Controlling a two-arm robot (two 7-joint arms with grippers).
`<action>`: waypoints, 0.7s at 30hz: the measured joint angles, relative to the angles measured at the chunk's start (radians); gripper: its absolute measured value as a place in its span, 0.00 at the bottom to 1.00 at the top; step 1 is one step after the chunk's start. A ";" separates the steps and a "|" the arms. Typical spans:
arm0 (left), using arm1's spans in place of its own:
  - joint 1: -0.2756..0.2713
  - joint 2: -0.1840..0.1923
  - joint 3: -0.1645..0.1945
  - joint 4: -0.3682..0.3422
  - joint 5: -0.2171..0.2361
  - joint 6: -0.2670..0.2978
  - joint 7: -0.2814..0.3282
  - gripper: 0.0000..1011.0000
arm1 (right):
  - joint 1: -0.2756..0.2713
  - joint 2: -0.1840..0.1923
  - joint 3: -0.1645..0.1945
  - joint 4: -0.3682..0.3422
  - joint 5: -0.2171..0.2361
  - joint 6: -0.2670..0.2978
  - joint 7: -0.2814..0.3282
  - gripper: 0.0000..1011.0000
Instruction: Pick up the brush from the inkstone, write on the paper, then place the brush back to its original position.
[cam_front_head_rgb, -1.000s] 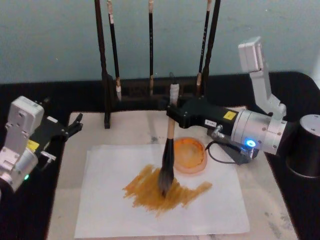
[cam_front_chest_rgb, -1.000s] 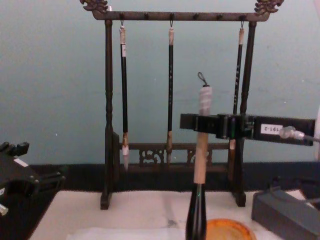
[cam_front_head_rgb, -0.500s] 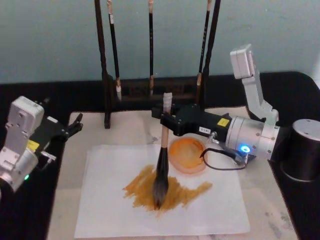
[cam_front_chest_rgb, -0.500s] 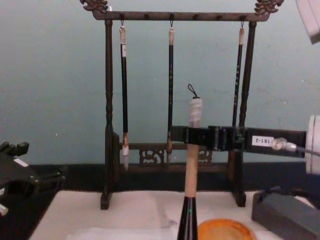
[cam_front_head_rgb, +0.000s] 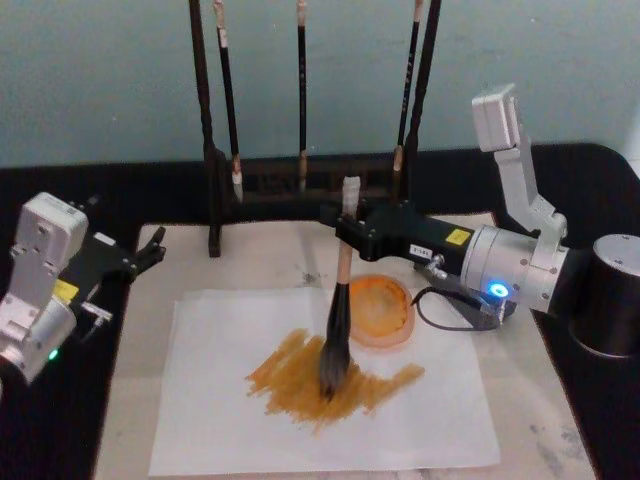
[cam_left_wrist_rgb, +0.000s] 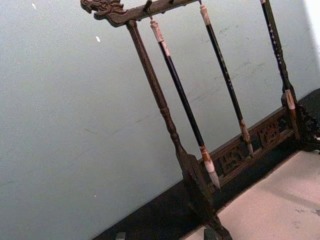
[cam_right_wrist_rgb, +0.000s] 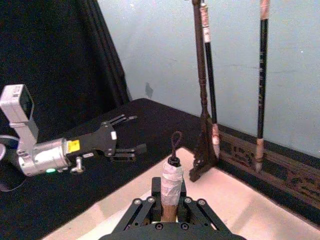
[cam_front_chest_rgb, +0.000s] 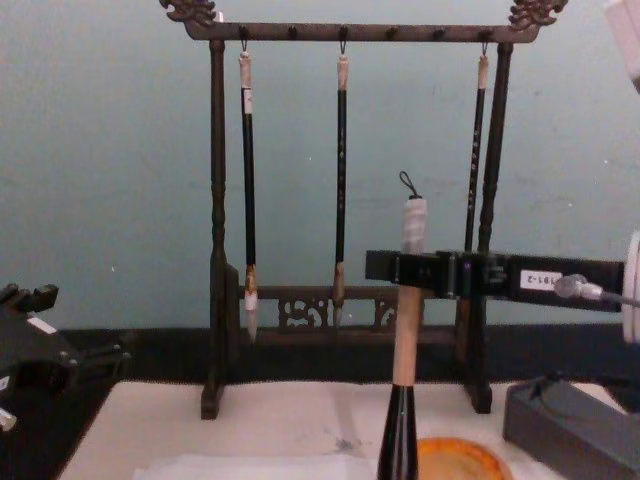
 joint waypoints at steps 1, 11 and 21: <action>0.000 0.000 0.000 0.000 0.000 0.000 0.000 1.00 | 0.000 0.000 0.002 0.003 -0.003 -0.001 -0.003 0.15; 0.000 0.000 0.000 0.000 0.000 0.000 0.000 1.00 | -0.009 -0.001 0.031 0.002 -0.003 -0.004 -0.020 0.15; 0.000 0.000 0.000 0.000 0.000 0.000 0.000 1.00 | -0.031 0.003 0.074 -0.038 0.079 0.004 -0.015 0.15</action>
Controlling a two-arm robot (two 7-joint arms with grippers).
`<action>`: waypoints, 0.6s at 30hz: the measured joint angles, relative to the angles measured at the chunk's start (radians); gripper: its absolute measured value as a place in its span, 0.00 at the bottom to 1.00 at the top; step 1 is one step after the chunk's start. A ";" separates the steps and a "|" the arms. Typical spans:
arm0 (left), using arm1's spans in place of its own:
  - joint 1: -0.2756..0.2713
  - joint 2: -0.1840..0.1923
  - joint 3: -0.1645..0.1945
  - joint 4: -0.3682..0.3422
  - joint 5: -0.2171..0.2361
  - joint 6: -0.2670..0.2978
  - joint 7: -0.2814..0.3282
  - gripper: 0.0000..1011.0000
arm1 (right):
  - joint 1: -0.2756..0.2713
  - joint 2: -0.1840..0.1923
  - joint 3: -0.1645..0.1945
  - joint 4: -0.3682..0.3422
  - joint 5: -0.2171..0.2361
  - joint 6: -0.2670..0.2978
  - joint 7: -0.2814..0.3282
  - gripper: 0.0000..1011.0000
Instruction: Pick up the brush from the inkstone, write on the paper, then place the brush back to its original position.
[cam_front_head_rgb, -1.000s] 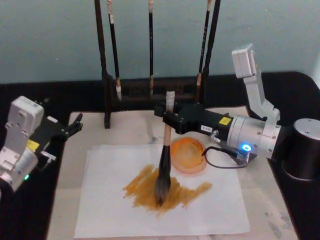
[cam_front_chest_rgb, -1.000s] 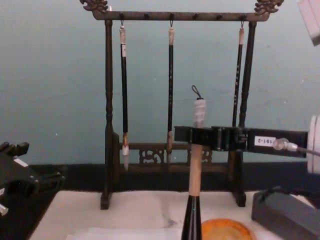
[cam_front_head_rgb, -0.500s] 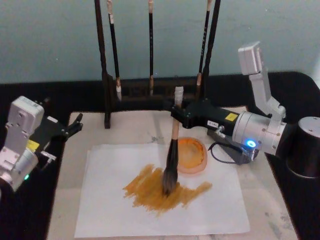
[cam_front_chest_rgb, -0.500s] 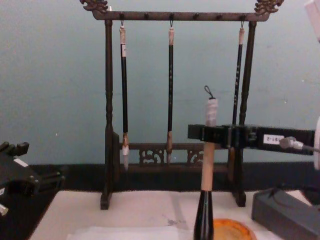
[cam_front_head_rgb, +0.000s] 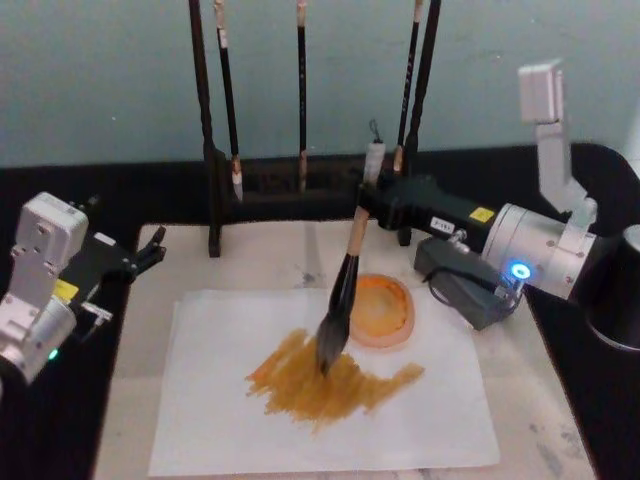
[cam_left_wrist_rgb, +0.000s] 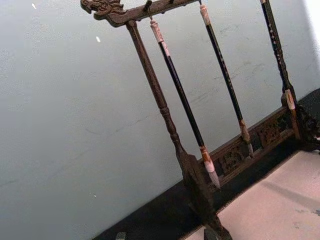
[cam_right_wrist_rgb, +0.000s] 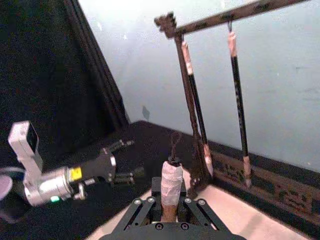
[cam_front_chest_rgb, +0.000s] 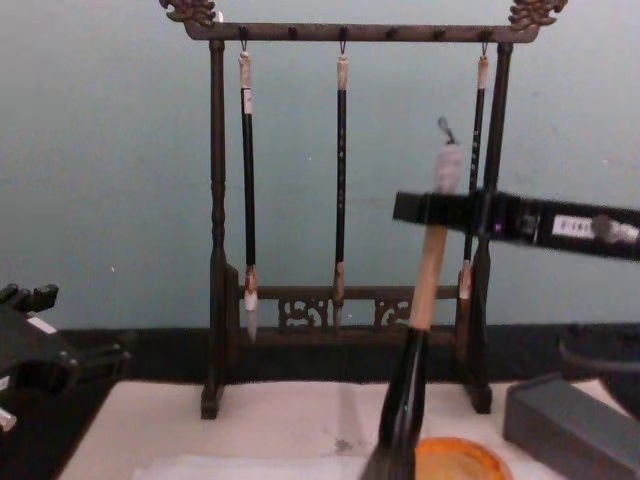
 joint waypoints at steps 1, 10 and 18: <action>0.000 0.000 0.000 0.000 0.000 0.000 0.000 1.00 | -0.004 0.000 0.007 -0.006 0.016 0.000 -0.003 0.15; 0.000 0.000 0.000 0.000 0.000 0.000 0.000 1.00 | -0.040 -0.003 0.060 -0.024 0.136 0.010 -0.039 0.15; 0.000 0.000 0.000 0.000 0.000 0.000 0.000 1.00 | -0.084 -0.015 0.129 -0.026 0.265 0.007 -0.092 0.15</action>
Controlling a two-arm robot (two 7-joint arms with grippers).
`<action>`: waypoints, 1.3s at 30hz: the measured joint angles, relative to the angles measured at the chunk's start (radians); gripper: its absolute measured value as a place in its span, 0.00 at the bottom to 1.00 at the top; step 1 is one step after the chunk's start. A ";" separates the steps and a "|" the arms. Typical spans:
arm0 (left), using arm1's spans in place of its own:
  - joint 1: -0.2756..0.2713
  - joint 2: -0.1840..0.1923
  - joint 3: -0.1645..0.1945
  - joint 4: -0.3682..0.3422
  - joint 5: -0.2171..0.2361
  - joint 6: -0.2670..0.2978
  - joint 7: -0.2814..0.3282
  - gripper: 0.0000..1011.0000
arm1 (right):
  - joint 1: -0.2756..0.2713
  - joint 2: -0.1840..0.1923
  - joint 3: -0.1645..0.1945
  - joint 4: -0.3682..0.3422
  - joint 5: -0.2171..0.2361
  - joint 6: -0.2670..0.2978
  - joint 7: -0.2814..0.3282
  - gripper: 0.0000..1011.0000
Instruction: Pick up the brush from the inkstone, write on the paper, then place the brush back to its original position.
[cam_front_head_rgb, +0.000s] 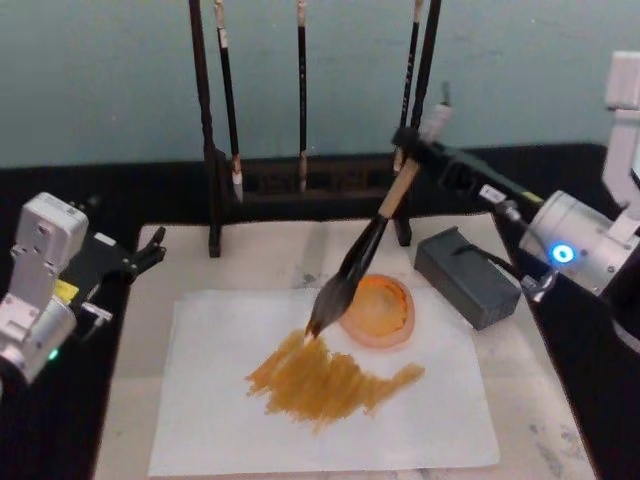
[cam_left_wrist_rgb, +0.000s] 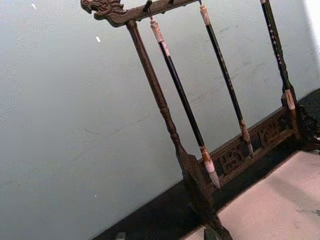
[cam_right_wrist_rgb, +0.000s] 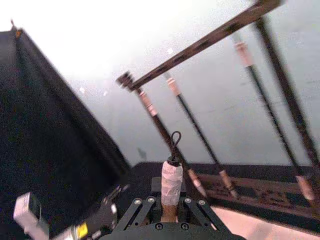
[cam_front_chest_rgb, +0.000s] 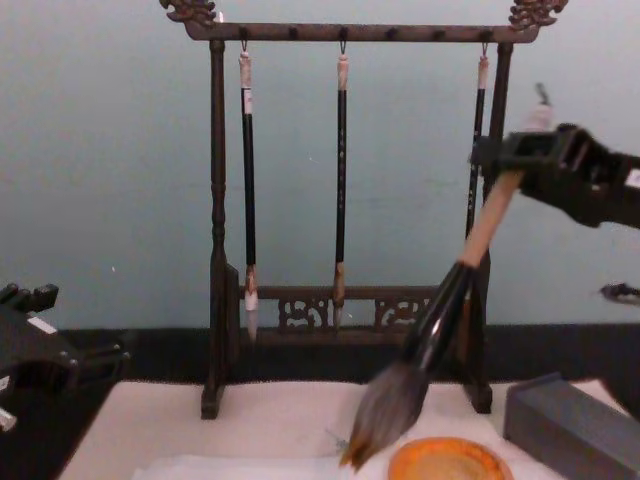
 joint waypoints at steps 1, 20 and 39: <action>0.000 0.000 0.000 0.000 0.000 0.000 0.000 1.00 | -0.007 -0.004 0.015 0.004 0.026 0.001 -0.013 0.15; 0.000 0.000 0.000 0.000 0.000 0.000 0.000 1.00 | -0.049 -0.039 0.124 0.109 0.263 -0.001 -0.168 0.15; 0.000 0.000 0.000 0.000 0.000 0.000 0.000 1.00 | 0.032 -0.057 0.104 0.346 0.409 0.089 -0.183 0.15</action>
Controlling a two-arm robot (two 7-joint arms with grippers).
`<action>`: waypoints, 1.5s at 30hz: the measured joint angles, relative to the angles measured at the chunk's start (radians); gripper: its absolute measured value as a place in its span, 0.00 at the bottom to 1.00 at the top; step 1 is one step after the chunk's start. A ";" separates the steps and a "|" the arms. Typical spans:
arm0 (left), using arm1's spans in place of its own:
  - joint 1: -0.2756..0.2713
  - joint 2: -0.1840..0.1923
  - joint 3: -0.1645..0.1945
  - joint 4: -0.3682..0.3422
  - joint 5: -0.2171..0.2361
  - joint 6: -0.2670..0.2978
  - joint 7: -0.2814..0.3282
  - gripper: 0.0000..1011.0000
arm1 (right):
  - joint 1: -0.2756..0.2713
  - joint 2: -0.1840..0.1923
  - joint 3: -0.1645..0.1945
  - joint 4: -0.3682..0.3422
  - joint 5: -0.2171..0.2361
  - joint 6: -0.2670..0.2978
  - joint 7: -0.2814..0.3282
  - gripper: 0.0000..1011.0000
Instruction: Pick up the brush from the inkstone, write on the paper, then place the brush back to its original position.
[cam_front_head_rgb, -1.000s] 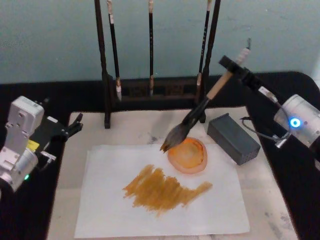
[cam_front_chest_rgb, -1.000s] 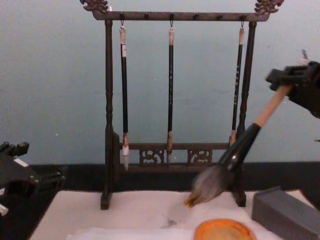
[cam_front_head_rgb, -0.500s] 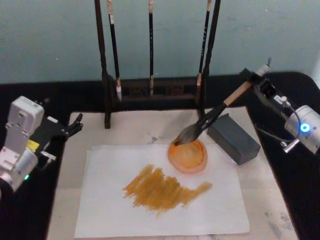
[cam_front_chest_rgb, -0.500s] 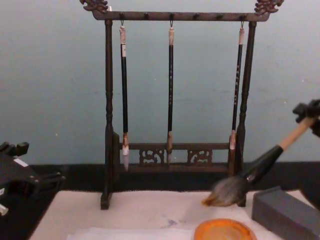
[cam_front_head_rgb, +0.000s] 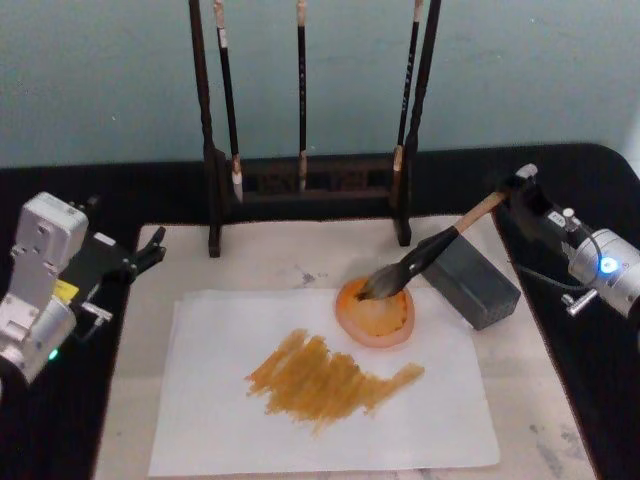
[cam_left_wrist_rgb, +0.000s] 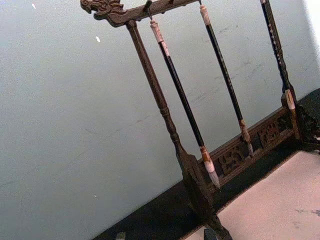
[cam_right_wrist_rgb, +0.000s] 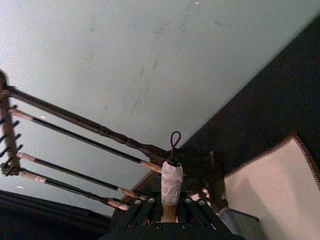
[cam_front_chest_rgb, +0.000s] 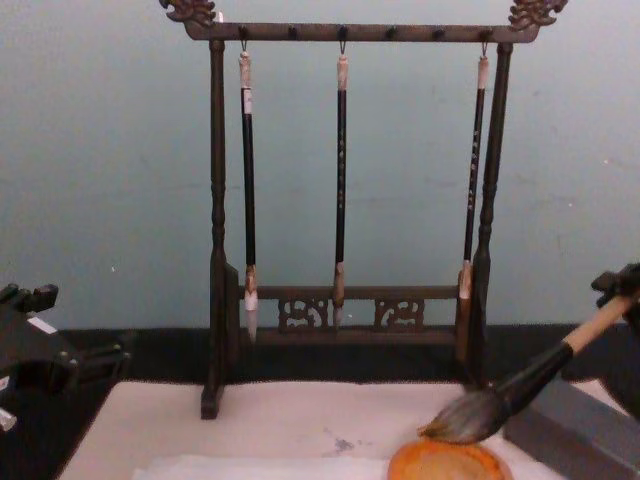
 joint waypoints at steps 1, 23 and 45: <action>0.000 0.000 0.000 0.000 0.000 0.000 0.000 1.00 | 0.009 -0.002 -0.006 0.020 0.007 0.007 0.005 0.15; 0.000 0.000 0.000 0.000 0.000 0.000 0.000 1.00 | 0.112 -0.007 -0.121 0.145 -0.040 -0.023 0.018 0.15; 0.000 0.000 0.000 0.000 0.000 0.000 0.000 1.00 | 0.139 0.000 -0.173 0.166 -0.038 -0.059 0.014 0.15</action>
